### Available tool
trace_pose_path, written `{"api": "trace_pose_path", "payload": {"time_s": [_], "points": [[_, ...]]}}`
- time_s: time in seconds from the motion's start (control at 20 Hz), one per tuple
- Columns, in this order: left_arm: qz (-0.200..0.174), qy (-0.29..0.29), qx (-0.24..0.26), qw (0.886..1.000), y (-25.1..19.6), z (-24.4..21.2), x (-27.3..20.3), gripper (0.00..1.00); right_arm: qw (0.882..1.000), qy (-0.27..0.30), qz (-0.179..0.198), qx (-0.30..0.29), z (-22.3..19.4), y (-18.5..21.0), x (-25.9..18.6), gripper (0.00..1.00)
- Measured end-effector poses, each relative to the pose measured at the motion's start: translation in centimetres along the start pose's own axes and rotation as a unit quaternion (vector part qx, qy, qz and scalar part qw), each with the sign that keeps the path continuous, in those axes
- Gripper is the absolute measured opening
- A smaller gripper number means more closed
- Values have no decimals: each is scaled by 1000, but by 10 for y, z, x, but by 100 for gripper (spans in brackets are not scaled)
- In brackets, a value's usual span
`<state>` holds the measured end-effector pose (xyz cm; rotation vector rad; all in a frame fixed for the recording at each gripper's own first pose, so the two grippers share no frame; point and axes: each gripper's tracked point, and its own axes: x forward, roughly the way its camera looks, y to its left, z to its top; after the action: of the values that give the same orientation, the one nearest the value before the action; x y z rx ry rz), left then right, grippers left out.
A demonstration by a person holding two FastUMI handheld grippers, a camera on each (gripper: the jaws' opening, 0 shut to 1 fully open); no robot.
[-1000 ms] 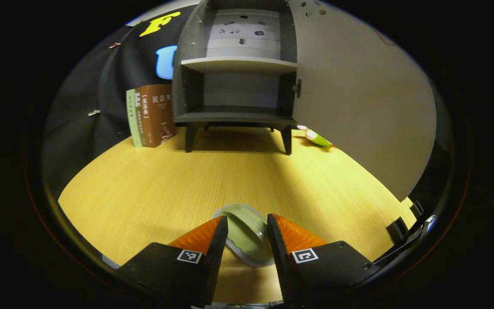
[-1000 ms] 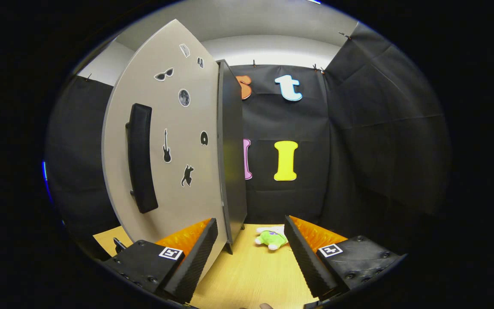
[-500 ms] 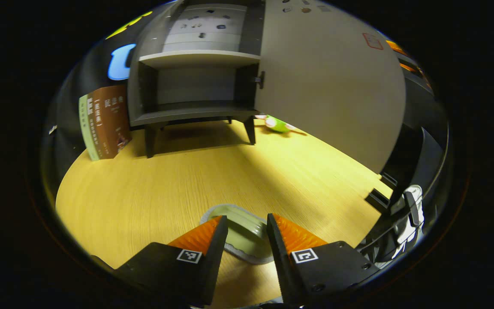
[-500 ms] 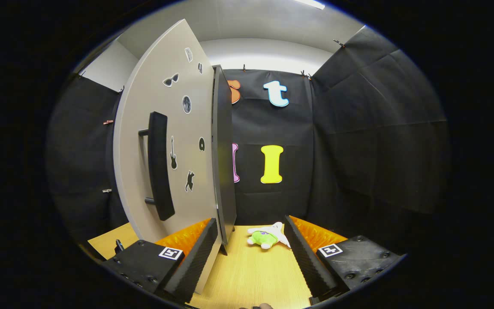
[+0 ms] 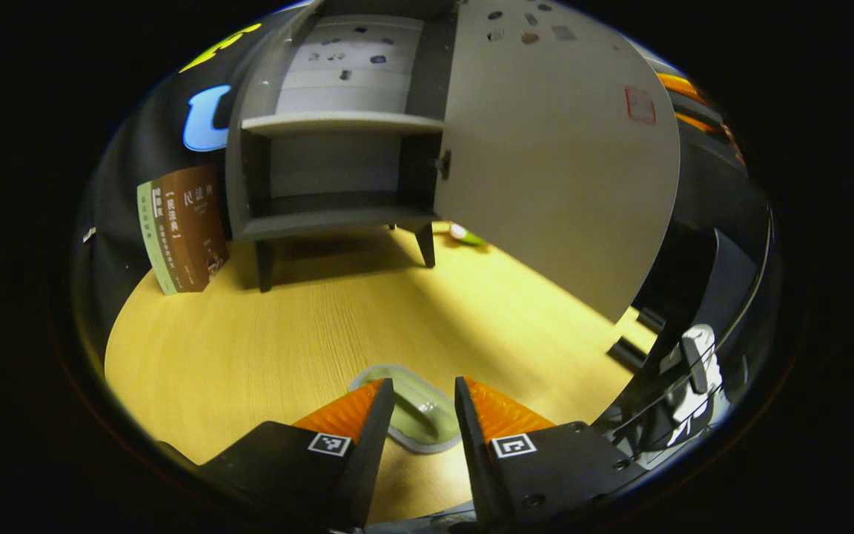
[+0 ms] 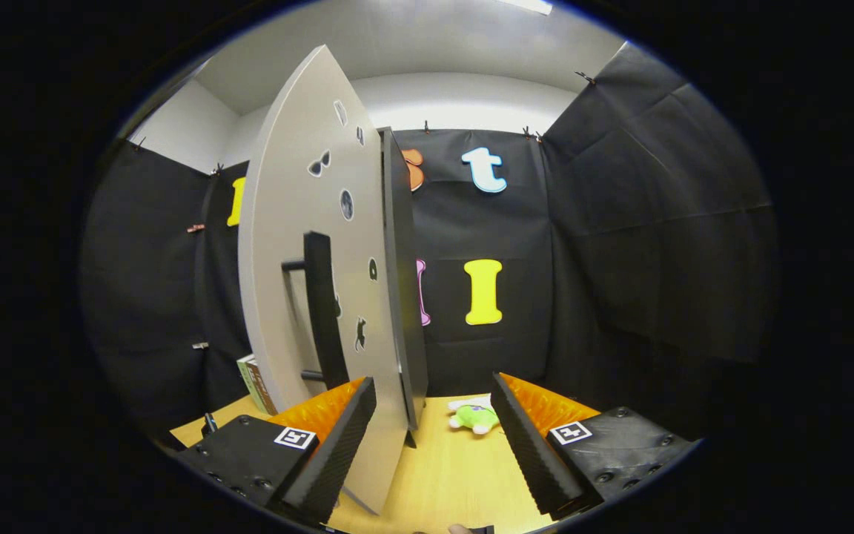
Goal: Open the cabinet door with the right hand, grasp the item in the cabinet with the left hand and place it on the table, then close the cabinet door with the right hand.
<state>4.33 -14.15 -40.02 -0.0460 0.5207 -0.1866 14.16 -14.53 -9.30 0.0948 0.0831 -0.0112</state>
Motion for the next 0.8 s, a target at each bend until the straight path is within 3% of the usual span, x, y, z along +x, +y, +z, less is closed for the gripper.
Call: {"api": "trace_pose_path", "payload": {"time_s": [0.3,0.35,0.45,0.5,0.55,0.65,0.8], "points": [[38,-88,-10,995,-23,114,-72,56,996,-6,91,13,15,34,-3,98],[49,-97,-9,994,-23,130,-83,61,994,-7,105,17,16,37,-1,98],[72,-116,1,991,-21,164,-107,56,990,-8,137,19,18,45,4,98],[80,-130,3,988,-21,179,-117,61,988,-9,153,15,19,48,7,98],[89,-148,1,985,-21,196,-128,57,985,-8,170,8,20,52,10,98],[102,-169,-14,980,-18,215,-146,53,979,-6,204,-5,17,65,16,98],[136,-183,-13,974,2,224,-171,54,975,-1,222,-12,14,73,23,100]]}}
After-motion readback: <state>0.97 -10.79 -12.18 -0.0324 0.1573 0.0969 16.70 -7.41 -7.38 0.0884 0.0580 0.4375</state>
